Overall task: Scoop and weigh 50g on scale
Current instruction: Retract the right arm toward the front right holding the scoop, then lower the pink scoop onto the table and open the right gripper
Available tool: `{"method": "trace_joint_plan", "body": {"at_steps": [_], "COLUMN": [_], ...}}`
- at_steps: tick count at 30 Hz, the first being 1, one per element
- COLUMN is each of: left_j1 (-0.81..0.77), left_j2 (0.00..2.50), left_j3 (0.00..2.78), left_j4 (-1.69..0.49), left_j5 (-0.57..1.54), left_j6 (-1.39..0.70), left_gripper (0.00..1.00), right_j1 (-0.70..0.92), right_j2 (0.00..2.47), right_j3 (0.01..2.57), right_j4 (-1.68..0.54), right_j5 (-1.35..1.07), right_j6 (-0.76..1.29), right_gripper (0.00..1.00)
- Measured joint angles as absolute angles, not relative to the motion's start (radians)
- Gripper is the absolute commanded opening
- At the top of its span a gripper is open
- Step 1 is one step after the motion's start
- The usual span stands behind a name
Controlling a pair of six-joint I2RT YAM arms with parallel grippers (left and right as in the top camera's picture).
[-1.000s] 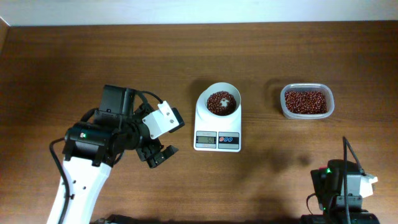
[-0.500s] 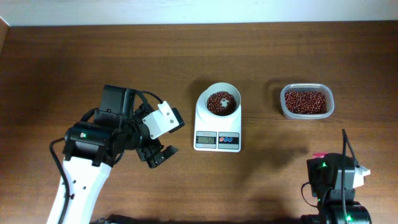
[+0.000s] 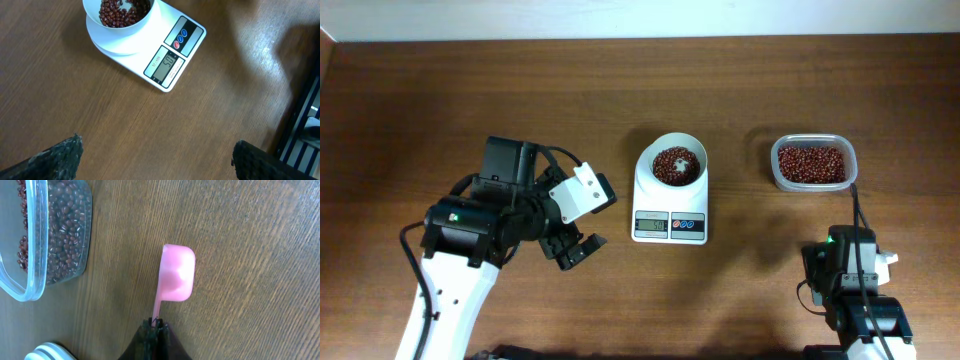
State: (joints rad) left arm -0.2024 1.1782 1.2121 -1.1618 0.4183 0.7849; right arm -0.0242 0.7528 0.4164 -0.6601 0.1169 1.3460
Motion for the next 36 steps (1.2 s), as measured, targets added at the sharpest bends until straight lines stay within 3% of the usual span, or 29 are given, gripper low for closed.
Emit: {"method": "trace_joint_plan", "body": {"at_steps": [10,22,25,27,36], "left_j1": [-0.202,-0.202,-0.202,-0.202,-0.202], "left_j2": [1.178,1.178,1.178,1.178,1.178], "left_j3": [1.212,1.212,1.212,1.212,1.212], "left_j4": [-1.162,-1.162,-1.162,-1.162,-1.162], "left_j5": [0.418,0.418,0.418,0.418,0.418], "left_j6": [0.785,0.785,0.785,0.785,0.785], "left_gripper": [0.99,0.99,0.99,0.99,0.99], "right_j1": [-0.024,-0.024,-0.024,-0.024,-0.024], "right_j2": [0.889,0.931,0.931,0.932,0.914], "right_j3": [0.416,0.416,0.416,0.416,0.414], "right_j4": [-0.612,-0.612,-0.615,-0.625,-0.654], "right_j5": [0.111,0.098,0.088,0.084,0.079], "right_j6": [1.343,1.343,1.345,1.342,1.338], "right_gripper": [0.13,0.32,0.57,0.99,0.99]}}
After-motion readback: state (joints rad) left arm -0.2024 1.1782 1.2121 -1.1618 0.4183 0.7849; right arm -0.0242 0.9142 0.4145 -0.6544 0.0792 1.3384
